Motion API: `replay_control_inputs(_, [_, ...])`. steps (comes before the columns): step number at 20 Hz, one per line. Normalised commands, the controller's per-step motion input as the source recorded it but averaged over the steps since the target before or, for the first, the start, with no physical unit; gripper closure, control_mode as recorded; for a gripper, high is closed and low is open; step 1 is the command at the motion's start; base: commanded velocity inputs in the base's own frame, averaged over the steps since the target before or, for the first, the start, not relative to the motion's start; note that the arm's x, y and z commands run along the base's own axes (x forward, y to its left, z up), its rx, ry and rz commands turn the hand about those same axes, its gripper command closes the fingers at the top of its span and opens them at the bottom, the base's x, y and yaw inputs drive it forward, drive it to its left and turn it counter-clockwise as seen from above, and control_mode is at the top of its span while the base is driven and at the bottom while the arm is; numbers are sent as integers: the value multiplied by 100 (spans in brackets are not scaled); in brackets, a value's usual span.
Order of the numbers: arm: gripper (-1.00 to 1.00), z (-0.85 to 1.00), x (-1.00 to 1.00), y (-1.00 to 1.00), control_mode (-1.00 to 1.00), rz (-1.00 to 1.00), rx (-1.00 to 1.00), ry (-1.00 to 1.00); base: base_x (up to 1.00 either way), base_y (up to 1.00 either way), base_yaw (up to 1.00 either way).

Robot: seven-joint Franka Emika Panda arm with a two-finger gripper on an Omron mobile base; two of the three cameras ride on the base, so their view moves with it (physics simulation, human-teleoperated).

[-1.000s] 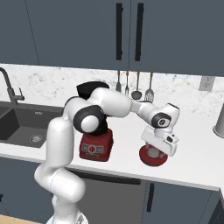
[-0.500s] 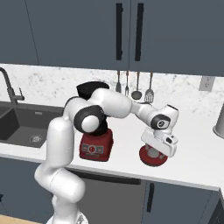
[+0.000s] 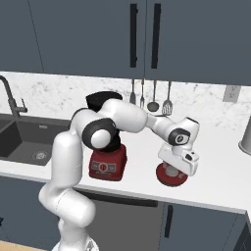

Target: Close the lid blender by securely placing the lid on top.

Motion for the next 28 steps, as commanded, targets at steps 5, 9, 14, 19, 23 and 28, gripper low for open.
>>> replay_control_inputs(5, [100,-23,0,1,-100,0,0,-3,0,0,0])
replay_control_inputs(9, [100,-2,0,0,-100,0,0,-3,0,0,0])
replay_control_inputs(14, [100,0,0,0,-100,0,0,0,0,0,0])
replay_control_inputs(19, [100,8,-9,0,-100,0,0,-3,0,0,0])
replay_control_inputs(23, [100,53,-66,0,-100,0,0,-28,0,0,0])
replay_control_inputs(28, [100,89,-75,0,-100,0,-6,-45,0,0,0])
